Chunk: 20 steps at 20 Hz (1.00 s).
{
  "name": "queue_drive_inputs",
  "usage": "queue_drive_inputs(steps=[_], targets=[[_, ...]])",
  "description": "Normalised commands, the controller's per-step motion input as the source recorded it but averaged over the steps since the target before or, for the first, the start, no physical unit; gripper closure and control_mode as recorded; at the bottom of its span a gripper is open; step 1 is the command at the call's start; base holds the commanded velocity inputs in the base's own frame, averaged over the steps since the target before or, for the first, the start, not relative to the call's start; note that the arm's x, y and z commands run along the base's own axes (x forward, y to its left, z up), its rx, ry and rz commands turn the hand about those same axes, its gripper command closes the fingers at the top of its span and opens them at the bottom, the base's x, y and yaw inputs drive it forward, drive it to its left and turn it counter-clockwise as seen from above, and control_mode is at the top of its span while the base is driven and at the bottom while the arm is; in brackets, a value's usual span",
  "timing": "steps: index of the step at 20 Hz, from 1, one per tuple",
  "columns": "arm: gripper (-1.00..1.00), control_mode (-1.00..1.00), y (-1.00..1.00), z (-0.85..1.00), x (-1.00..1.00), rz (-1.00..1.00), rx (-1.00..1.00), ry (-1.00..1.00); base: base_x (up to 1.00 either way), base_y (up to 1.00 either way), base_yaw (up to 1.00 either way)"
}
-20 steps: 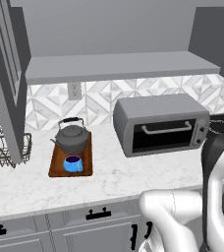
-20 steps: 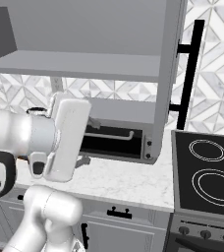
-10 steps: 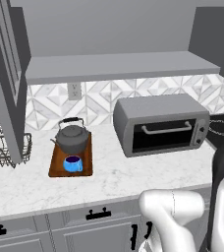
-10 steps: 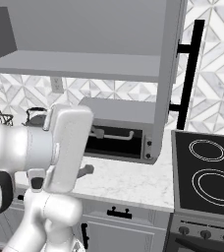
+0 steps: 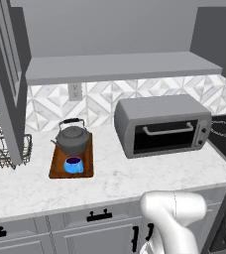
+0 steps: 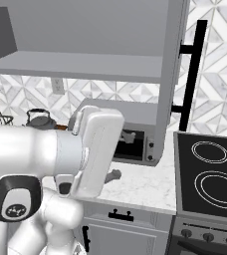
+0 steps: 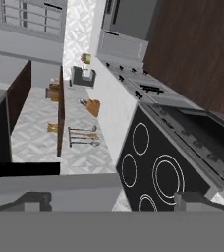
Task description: Pick the kettle from the counter and place it on the tray. Then pick the mug from the cabinet and place it on the tray. Then close the cabinet doors.
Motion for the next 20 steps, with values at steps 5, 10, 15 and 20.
queue_drive_inputs(steps=[5,10,15,20], targets=[[-1.0,-1.0,-0.56,0.09,0.0,0.0,0.0,-0.04,0.0,0.0,0.0],[-1.0,-1.0,-0.6,0.09,0.03,0.0,0.0,0.0,0.0,0.0,0.0],[-1.0,-1.0,-0.5,0.12,0.03,0.0,0.0,0.0,0.0,0.0,0.0],[-1.0,-1.0,-0.3,0.06,0.16,0.0,0.0,0.01,0.0,0.0,0.0]])
